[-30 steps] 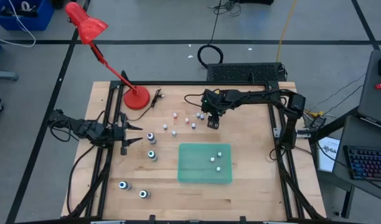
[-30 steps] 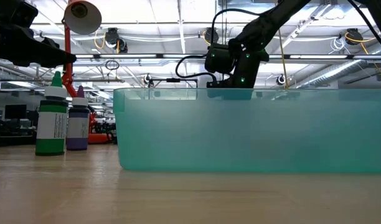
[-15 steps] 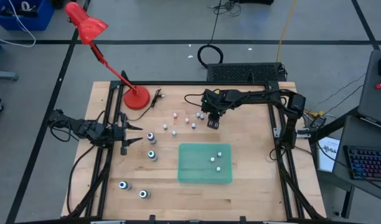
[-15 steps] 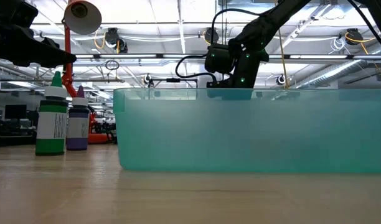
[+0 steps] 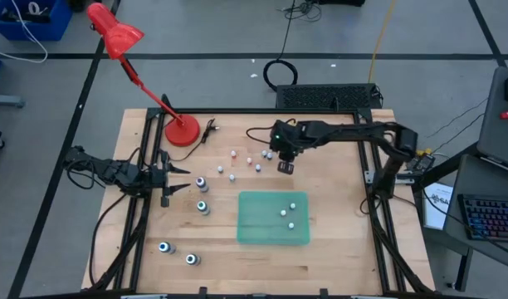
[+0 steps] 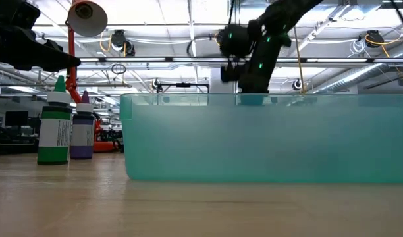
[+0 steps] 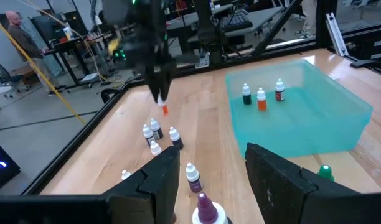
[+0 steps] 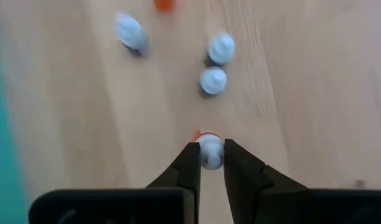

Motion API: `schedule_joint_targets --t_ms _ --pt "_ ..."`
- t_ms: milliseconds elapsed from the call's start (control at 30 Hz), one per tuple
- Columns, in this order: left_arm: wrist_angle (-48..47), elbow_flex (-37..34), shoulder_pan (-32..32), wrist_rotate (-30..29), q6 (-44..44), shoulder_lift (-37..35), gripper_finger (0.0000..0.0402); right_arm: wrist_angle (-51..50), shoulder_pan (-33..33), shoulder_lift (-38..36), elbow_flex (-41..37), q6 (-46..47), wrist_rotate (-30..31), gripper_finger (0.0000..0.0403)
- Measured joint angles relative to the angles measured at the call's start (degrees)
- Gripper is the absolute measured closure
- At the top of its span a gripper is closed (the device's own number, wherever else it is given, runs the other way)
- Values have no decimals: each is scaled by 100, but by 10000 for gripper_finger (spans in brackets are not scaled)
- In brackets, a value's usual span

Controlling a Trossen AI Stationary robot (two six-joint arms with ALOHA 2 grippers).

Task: Pick & Place food coloring
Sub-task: Put the small orange food coloring bottle into the green bin

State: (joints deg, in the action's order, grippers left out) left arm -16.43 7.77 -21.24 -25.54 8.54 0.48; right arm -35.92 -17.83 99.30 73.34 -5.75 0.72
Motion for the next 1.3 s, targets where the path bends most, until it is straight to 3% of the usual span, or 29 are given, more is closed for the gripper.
schedule_joint_targets --t_ms 267,600,933,1300 --pt "0 0 0 0 -1 -1 215 -117 1172 -1142 11 898 -100 368" --pt "0 0 -1 0 0 0 215 -561 2827 -794 4 1943 -92 368" --pt "0 0 -2 0 1 -1 215 -957 3308 -668 -8 2897 -79 369" --pt "0 0 -2 0 0 -1 215 115 3407 -666 -972 3190 -78 369"
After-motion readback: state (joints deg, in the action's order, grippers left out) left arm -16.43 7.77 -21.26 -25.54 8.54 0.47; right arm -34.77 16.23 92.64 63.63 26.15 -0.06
